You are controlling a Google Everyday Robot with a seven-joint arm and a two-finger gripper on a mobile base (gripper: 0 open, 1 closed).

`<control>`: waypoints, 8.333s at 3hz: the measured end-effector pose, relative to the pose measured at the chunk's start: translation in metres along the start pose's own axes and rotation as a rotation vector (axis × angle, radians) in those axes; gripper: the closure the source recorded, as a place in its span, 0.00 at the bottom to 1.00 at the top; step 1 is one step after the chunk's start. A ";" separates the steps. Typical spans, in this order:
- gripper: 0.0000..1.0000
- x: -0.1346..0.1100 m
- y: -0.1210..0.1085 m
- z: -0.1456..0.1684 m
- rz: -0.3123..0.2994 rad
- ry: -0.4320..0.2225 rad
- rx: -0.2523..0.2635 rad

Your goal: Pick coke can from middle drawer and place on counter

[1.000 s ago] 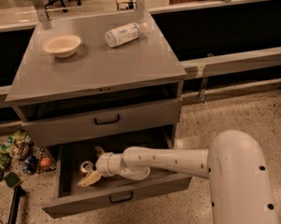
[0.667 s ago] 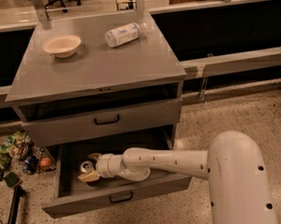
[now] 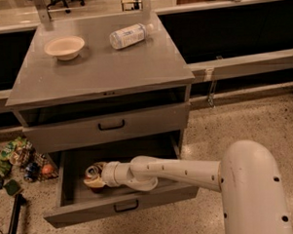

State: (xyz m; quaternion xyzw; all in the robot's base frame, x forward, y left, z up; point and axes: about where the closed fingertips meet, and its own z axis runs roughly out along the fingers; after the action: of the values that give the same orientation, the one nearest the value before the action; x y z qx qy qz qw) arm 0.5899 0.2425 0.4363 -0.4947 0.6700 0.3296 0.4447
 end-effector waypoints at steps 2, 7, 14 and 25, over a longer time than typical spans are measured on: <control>1.00 -0.034 -0.023 -0.043 0.025 -0.131 0.055; 1.00 -0.117 0.006 -0.188 0.101 -0.349 -0.315; 1.00 -0.275 -0.008 -0.294 -0.094 -0.268 -0.227; 0.00 -0.417 -0.209 -0.224 -0.190 -0.075 -0.146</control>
Offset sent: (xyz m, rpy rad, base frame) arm 0.0163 -0.0684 0.0908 0.2002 -0.0116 0.0024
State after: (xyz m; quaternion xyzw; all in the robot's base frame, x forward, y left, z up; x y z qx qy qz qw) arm 0.7771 0.1382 0.9068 -0.5743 0.5773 0.3524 0.4613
